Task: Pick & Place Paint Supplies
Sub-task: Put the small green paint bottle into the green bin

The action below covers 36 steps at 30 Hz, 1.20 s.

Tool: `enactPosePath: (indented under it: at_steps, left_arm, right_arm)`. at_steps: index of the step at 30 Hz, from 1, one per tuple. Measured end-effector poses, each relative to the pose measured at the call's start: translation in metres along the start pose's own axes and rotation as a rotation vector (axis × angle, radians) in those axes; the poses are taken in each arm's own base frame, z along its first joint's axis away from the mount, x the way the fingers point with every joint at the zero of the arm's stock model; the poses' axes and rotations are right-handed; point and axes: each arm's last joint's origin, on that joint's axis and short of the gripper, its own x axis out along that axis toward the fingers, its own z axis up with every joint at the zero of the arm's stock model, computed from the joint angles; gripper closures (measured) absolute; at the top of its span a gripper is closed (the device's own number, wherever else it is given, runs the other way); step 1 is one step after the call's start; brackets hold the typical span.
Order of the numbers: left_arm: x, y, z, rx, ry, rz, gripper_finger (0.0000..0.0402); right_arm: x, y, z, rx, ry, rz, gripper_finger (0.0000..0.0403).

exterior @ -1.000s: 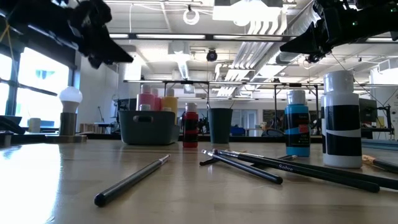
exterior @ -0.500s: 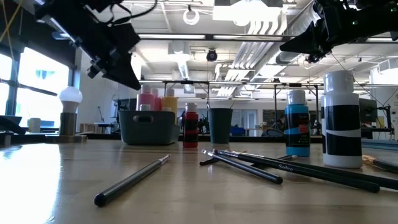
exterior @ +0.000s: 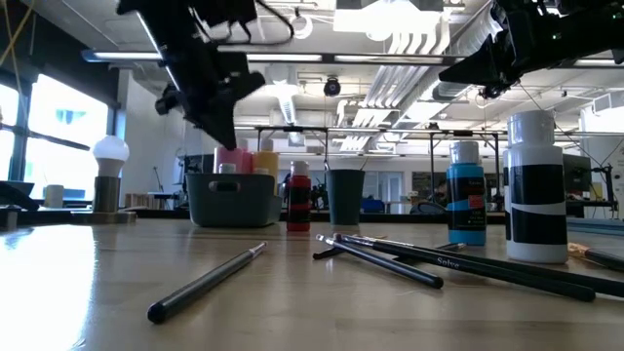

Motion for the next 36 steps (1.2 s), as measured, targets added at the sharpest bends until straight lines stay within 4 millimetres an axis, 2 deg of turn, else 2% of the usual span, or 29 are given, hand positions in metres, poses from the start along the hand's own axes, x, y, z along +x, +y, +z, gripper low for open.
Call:
enactPosePath:
  at_steps: [4,14,20,30,36]
  left_arm:
    - [0.014,0.004,0.008,-0.041,0.04,-0.032,0.0401]
    - [0.026,0.018,0.023,-0.094,0.058,-0.041,0.0401]
    - [0.026,0.018,0.023,-0.101,0.058,-0.043,0.0401]
    - [0.045,0.012,0.015,-0.076,0.059,0.028,0.0401]
    - [0.047,0.012,0.015,-0.075,0.057,0.045,0.0401]
  right_arm:
    - [0.0,0.0,0.0,0.0,0.0,0.0,0.0398]
    - [0.0,0.0,0.0,0.0,0.0,0.001,0.0398]
    - [0.0,0.0,0.0,0.0,0.0,0.0,0.0398]
    - [0.0,0.0,-0.001,-0.003,0.009,0.0,0.0398]
    - [0.0,0.0,-0.003,-0.013,0.027,-0.002,0.0398]
